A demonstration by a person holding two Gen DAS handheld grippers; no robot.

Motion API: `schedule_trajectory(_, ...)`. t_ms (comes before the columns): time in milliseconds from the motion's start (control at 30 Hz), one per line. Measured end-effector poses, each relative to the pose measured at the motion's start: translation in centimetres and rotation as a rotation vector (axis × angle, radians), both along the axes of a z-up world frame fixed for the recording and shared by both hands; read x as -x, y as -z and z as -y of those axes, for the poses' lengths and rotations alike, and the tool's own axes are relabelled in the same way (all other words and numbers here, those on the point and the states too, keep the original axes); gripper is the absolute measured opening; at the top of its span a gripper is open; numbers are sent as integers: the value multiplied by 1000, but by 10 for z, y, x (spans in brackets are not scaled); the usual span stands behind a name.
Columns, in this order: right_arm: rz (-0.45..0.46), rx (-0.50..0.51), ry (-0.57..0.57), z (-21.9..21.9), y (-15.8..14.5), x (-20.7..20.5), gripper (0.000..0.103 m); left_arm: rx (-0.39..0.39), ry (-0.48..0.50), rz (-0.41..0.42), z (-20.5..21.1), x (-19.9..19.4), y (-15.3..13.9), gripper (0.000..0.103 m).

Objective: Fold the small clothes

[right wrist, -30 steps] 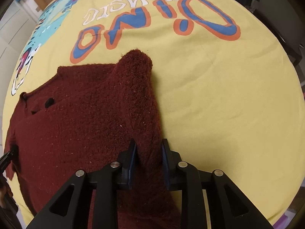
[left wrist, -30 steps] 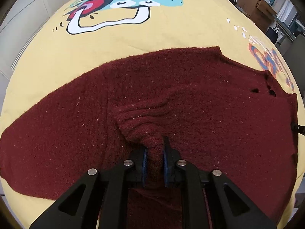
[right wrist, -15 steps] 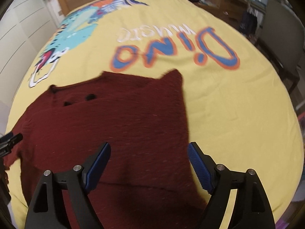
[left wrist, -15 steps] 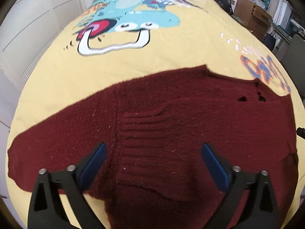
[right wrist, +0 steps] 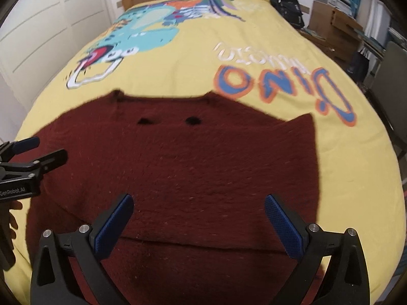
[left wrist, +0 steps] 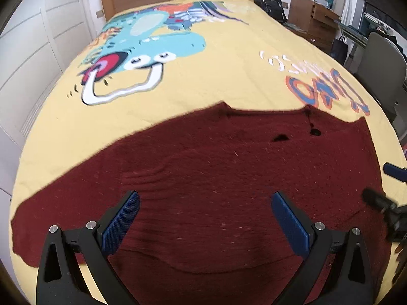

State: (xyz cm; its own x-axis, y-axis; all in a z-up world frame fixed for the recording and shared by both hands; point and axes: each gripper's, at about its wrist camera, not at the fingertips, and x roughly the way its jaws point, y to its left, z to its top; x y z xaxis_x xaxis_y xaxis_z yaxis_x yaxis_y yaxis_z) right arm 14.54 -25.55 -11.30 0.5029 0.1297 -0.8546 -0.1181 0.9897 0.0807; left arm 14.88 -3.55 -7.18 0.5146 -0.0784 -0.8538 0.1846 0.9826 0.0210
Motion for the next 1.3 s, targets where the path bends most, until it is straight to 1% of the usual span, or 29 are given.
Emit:
schedule_trajectory(133,-47,53,-9,-12,34,-5,103,-20,2,-60,11,-5,31,102)
schedule_trajectory(233,-72,82,-1,-5,54,-7,103,-51,-6,-114,11,-6,56,102)
schedule_trajectory(300,-60,69,14,9,55,-7,103,-54,-20,-124,2,-5,67,102)
schedule_trajectory(400,-60,95,55,29,55,-6,103,-32,-21,-122,-12,-2,70,102)
schedule_trajectory(533,-66,70,80,52,58,-4,102,-28,-8,-132,-20,-2,70,102)
schedule_trajectory(633,-60,75,68,51,61,0,103,-16,-26,-132,-22,-1,72,102)
schedule_trajectory(800,-78,66,103,48,64,1,103,-38,-43,-110,-17,0,72,102)
schedule_trajectory(900,-96,94,107,42,62,-2,103,-25,-55,-119,-18,-2,73,102)
schedule_trajectory(1000,-80,142,89,36,56,1,103,-23,-39,-137,-20,-4,69,102)
schedule_trajectory(1100,-79,101,95,37,43,10,103,10,-36,-175,-27,-5,58,102)
schedule_trajectory(1167,-63,71,99,38,30,17,103,52,-46,-184,-40,-2,45,102)
schedule_trajectory(1200,-50,69,100,38,24,21,103,65,-65,-175,-49,-1,37,102)
schedule_trajectory(1300,-25,78,96,38,7,34,103,90,-160,-135,-87,7,13,102)
